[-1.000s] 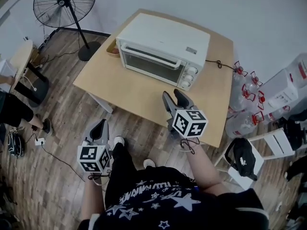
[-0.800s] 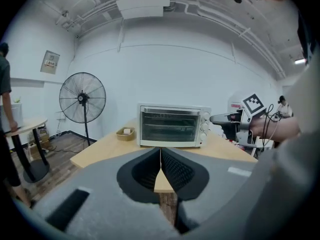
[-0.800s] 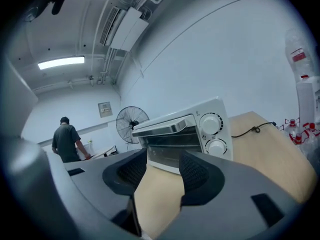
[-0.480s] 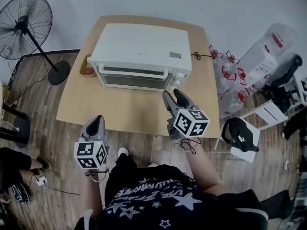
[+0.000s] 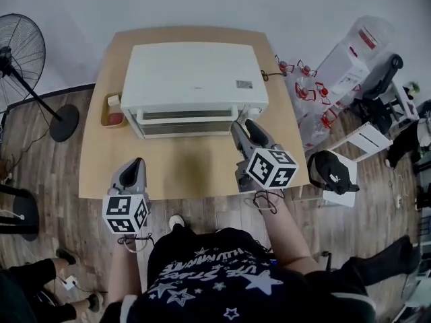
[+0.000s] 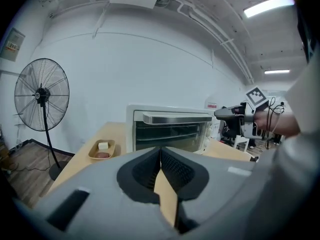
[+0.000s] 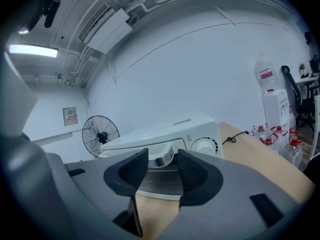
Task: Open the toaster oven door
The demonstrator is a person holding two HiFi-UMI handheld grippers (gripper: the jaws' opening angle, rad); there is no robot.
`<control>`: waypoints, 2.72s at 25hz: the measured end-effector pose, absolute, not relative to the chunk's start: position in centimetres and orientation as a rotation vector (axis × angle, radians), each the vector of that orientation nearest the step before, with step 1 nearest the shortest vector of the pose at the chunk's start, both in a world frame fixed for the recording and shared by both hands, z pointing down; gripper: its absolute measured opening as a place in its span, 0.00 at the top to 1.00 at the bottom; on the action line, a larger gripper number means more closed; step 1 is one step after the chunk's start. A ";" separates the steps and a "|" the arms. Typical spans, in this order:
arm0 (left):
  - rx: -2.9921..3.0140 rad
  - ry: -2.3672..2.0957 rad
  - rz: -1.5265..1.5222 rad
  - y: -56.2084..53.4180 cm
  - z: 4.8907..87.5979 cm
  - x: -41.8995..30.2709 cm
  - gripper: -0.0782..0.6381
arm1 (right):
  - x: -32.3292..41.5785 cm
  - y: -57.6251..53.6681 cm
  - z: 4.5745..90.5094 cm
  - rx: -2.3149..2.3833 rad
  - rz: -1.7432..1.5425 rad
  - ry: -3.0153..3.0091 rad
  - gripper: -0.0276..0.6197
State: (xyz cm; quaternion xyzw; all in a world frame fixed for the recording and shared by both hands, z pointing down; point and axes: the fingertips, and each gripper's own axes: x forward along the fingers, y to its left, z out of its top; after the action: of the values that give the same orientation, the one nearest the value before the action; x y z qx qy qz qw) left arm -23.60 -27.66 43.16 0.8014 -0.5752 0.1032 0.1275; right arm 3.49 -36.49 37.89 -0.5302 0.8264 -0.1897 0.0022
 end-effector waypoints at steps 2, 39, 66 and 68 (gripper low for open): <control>2.348 -1.654 0.296 -28.4 43.1 -24.0 0.86 | 3.2 -37.1 37.4 -1.685 -0.600 2.570 0.71; 2.485 -1.421 0.328 -32.1 45.5 -27.0 0.86 | 2.5 -38.2 38.9 -2.165 -0.655 2.488 0.82; 2.319 -1.577 0.412 -20.9 47.2 -25.2 0.86 | 3.1 -27.9 45.2 -2.090 -0.736 2.643 0.84; 2.312 -1.579 0.416 -20.2 47.4 -25.0 0.86 | 3.2 -27.2 46.0 -2.098 -0.745 2.655 0.85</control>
State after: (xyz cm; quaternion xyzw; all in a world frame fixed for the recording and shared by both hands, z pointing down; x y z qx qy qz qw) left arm -25.03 -20.21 47.36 0.8069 -0.5512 0.1453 0.1549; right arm 3.20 -27.19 45.99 -0.5975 0.7563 -0.2121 -0.1611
